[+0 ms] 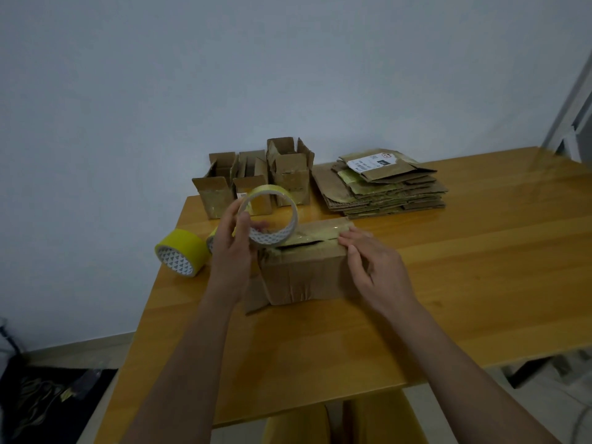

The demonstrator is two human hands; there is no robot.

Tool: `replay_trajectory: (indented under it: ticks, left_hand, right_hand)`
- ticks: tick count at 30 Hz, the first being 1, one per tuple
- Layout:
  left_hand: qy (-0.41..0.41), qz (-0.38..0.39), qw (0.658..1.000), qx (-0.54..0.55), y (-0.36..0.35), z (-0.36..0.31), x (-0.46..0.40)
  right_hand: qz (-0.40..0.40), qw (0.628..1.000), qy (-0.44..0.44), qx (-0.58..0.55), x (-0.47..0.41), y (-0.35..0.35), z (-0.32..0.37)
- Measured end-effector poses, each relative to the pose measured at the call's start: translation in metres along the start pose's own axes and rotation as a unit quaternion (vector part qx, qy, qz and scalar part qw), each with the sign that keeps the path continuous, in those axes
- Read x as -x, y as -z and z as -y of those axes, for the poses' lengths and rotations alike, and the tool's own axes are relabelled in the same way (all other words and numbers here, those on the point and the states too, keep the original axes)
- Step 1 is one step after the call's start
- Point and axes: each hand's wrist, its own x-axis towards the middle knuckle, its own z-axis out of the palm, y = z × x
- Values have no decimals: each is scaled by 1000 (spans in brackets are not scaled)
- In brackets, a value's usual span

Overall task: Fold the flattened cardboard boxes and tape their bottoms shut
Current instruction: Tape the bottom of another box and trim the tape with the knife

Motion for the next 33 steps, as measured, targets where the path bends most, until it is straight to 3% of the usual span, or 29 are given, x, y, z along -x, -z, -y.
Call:
replay_trajectory:
  ticks: [5,11,17,27,33]
  left_hand:
    - [-19,14,998,-56,17,1,7]
    - [30,40,996,-72,26,12,17]
    - [58,87,994,-16,34,18,21]
    - [16,98,995,-20,34,4,6]
    - [46,83,995,-1,45,12,0]
  right_hand:
    - [-27,997,-16,67,-4,-1,7]
    - [-14,979,-19,202,0,-18,33]
    - [8,979,-5,206,1,-16,32]
    - [7,975,9,220,4,-14,26]
    - [16,975,5,220,3,-12,25]
